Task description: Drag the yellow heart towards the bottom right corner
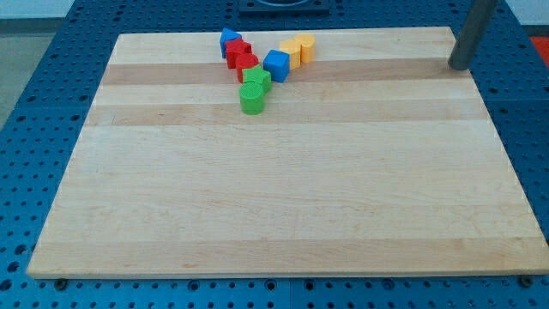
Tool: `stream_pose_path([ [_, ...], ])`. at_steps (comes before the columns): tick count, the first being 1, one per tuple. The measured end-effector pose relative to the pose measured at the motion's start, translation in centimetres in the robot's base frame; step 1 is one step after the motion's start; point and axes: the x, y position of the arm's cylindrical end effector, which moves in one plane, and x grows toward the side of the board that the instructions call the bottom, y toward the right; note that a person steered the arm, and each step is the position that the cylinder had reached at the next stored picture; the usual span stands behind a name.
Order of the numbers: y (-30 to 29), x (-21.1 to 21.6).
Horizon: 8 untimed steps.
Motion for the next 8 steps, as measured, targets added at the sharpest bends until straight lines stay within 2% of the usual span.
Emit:
stream_pose_path([
  [1, 0.0, 0.0],
  [2, -1.0, -2.7],
  [3, -4.9, -5.8],
  [5, -15.1, -6.4],
  [7, -20.6, -9.6],
  [8, -26.2, -9.7],
])
